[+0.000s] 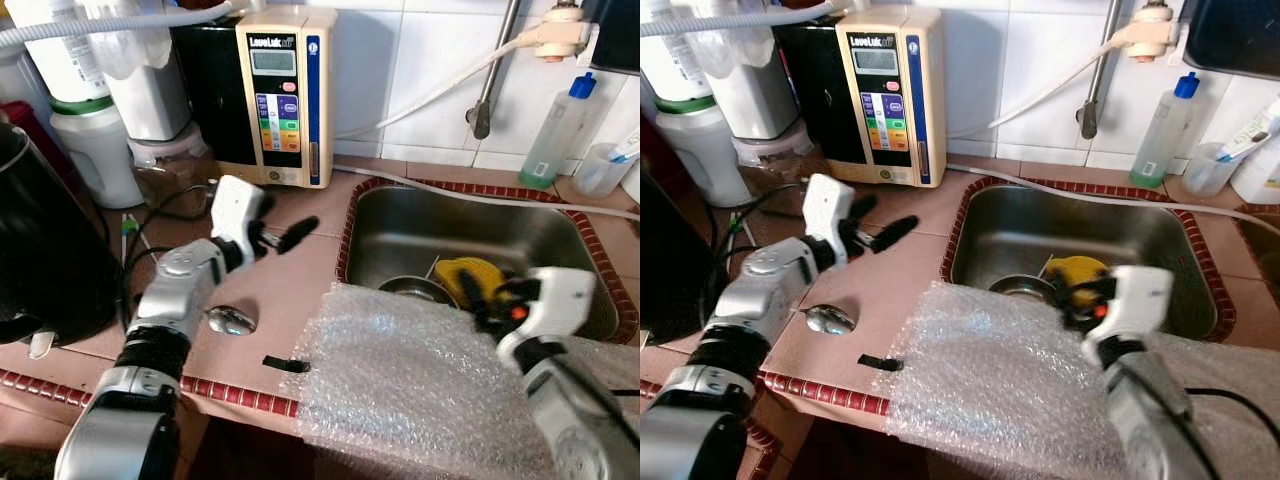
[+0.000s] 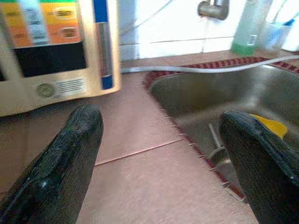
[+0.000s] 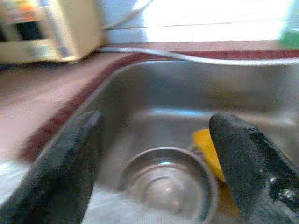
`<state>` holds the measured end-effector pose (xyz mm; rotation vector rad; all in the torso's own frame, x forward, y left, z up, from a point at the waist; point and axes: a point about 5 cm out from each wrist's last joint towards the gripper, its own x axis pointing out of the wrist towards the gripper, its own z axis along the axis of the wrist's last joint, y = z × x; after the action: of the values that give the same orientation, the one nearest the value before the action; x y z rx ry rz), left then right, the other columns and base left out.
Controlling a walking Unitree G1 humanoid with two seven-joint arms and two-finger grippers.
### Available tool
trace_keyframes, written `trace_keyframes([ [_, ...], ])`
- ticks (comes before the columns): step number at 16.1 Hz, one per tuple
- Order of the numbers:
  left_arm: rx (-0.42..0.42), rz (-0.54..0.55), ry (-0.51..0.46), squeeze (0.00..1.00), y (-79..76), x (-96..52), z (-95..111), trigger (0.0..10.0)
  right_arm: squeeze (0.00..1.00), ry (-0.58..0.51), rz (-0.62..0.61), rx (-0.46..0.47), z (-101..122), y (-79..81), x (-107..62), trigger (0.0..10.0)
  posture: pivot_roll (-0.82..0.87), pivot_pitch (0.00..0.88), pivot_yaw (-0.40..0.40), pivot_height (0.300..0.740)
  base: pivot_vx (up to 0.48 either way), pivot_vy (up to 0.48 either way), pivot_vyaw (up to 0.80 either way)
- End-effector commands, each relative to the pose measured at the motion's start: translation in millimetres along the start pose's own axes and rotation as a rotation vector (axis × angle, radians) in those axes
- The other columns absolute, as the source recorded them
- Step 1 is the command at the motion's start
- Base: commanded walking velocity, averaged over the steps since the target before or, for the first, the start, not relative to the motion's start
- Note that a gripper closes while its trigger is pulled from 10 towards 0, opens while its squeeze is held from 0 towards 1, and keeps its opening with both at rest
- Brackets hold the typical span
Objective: Kitchen organization
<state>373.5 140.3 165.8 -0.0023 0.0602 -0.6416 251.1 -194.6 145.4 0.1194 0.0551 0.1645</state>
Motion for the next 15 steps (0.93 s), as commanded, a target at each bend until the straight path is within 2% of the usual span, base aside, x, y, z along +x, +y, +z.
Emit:
trace_keyframes([
  [1,-0.005,0.054,0.006,1.00,11.4,-11.4,-4.3,10.0,1.00,0.015,0.118,-0.038,1.5,15.2,-5.7,10.0,0.03,0.041,0.056,0.740,0.000,0.000,0.00],
  [4,0.011,0.099,0.009,1.00,23.2,-29.2,-9.8,10.0,1.00,0.069,0.293,-0.059,-5.0,36.4,-15.8,10.0,0.05,0.045,0.050,0.740,0.000,0.000,0.00],
  [7,0.023,0.108,0.017,1.00,33.9,-54.6,-14.2,10.0,1.00,0.097,0.354,-0.065,-8.5,42.8,-19.2,10.0,0.07,0.047,0.044,0.740,0.000,0.000,0.00],
  [11,0.018,0.164,0.016,1.00,43.8,-73.6,-10.5,10.0,1.00,0.123,0.405,-0.074,-13.9,48.4,-20.0,10.0,0.09,0.050,0.035,0.740,0.000,0.000,0.00],
  [12,0.014,0.164,0.015,0.76,43.2,-76.7,-9.6,10.0,1.00,0.128,0.424,-0.078,-14.8,51.2,-20.1,10.0,0.10,0.050,0.036,0.740,0.000,0.000,0.00],
  [13,0.011,0.152,0.019,0.00,41.6,-81.2,-11.5,10.0,1.00,0.130,0.444,-0.079,-15.4,53.6,-20.3,10.0,0.10,0.050,0.036,0.740,0.000,0.000,0.00],
  [15,0.024,0.152,0.069,0.00,42.6,-91.2,-20.1,10.0,1.00,0.132,0.447,-0.078,-16.4,54.1,-19.7,10.0,0.11,0.048,0.036,0.740,0.000,0.000,0.00],
])
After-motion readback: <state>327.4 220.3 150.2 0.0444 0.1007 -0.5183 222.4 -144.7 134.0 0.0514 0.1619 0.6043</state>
